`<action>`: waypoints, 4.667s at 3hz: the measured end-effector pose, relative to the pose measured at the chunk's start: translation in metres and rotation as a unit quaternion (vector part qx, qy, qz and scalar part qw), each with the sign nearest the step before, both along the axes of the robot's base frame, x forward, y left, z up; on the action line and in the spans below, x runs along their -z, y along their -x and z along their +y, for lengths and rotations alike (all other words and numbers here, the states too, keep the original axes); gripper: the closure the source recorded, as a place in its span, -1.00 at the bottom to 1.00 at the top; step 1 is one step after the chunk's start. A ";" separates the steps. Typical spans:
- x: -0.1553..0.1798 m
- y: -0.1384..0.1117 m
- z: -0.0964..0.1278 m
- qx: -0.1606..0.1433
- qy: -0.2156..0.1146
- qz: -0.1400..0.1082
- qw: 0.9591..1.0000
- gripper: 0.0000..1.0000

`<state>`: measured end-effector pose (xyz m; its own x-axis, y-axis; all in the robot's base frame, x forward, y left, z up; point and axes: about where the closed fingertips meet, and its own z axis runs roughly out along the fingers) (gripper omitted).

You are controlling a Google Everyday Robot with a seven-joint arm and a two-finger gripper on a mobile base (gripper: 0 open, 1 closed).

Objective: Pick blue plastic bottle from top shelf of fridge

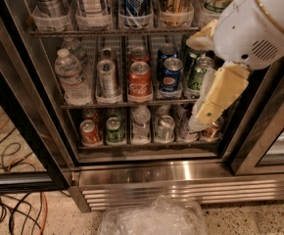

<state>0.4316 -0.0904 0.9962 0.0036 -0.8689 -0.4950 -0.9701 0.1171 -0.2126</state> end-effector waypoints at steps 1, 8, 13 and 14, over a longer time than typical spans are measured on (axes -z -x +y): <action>0.000 0.000 0.000 0.000 0.000 0.000 1.000 -1.00; 0.002 -0.004 0.174 0.035 -0.202 -0.044 0.978 -1.00; 0.032 -0.035 0.248 0.107 -0.315 -0.050 0.942 -1.00; 0.015 -0.043 0.262 0.104 -0.339 -0.087 0.931 -1.00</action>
Offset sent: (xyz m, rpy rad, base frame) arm 0.0037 0.0873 -0.0088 0.1894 -0.0412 -0.0082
